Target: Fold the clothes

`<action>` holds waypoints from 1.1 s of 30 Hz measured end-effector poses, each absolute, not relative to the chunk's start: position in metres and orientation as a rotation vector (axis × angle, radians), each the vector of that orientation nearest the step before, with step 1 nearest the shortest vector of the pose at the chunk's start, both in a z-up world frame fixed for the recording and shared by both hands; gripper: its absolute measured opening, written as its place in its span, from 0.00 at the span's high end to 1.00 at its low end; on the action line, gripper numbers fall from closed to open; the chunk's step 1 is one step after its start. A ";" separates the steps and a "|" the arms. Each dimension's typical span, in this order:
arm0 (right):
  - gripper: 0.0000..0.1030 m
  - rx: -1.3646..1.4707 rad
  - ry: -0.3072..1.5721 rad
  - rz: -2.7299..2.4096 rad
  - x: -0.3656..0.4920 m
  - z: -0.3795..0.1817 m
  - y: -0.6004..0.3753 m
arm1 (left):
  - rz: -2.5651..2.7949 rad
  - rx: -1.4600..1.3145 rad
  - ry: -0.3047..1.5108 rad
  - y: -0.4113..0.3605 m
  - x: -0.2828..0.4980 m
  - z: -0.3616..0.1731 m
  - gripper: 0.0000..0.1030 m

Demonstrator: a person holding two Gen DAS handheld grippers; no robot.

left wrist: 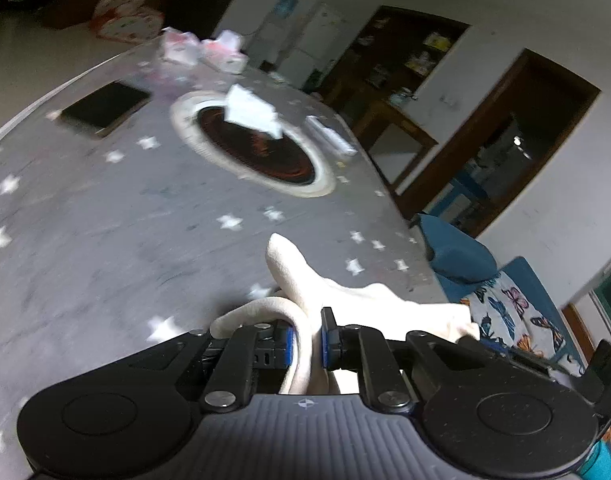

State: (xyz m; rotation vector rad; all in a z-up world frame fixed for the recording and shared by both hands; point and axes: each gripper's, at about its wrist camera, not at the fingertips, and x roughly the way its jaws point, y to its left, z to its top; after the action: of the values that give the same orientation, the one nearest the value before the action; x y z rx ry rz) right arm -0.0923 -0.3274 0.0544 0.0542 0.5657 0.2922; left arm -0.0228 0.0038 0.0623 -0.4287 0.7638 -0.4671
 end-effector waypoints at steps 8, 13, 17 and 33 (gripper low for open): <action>0.90 -0.035 0.517 0.176 -0.071 0.081 -0.363 | -0.538 -0.387 0.735 -0.056 0.019 0.078 0.87; 0.90 -0.057 0.509 0.111 -0.051 0.086 -0.387 | -0.573 -0.379 0.736 -0.087 0.047 0.081 0.87; 0.90 -0.076 0.533 0.075 -0.032 0.079 -0.400 | -0.582 -0.383 0.779 -0.105 0.068 0.069 0.87; 0.89 -0.078 0.709 0.024 0.014 0.005 -0.416 | -0.556 -0.299 0.932 -0.118 0.095 0.010 0.86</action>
State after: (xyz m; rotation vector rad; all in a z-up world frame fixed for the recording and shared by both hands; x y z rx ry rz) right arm 0.0139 -0.4156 0.0048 -0.0778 0.7087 0.0242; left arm 0.0951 -0.1176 0.0103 -0.2988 0.9319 -0.5556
